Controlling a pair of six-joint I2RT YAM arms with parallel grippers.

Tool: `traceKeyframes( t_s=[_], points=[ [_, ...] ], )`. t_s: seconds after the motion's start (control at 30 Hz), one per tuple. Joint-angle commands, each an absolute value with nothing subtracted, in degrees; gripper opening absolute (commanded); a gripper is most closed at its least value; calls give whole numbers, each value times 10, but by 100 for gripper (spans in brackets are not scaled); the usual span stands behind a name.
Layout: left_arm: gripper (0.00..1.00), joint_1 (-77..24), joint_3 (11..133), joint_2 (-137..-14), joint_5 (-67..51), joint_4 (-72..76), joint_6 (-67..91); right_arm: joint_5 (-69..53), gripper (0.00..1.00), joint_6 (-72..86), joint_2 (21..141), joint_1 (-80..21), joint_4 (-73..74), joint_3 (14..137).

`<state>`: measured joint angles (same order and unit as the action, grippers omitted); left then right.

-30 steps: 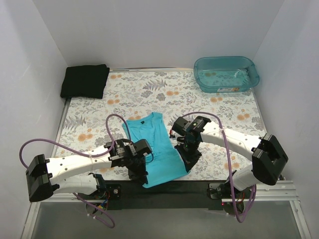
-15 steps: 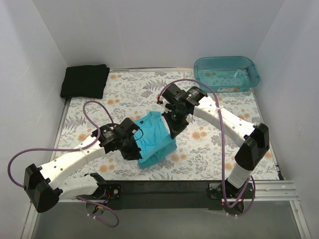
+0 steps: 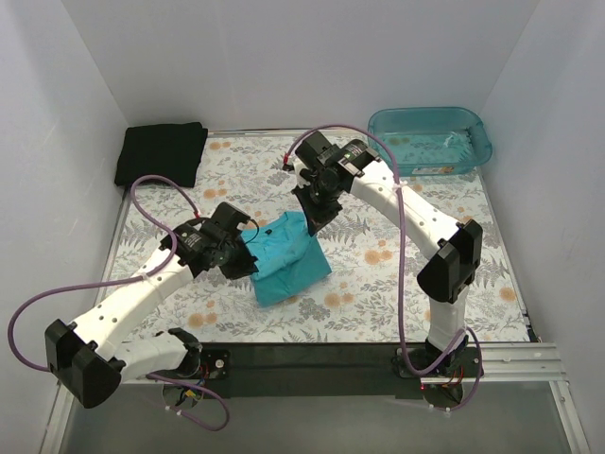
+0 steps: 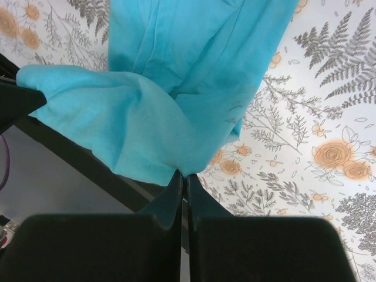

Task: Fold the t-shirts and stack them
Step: Fold the tshirt

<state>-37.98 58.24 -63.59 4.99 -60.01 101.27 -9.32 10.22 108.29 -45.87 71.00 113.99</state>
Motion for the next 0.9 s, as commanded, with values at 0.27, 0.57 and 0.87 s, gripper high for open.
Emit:
traceKeyframes(
  t_s=[0.27,0.57,0.87],
  points=[
    [0,-314,570,-668,81,-523,956,-72,1,60,1170,-440,703,1252],
    [0,-276,534,-687,83,-469,942,-70,1,45,1192,-432,623,1227],
    [0,-240,494,-716,85,-394,916,-51,1,45,1206,-419,541,1171]
  ],
)
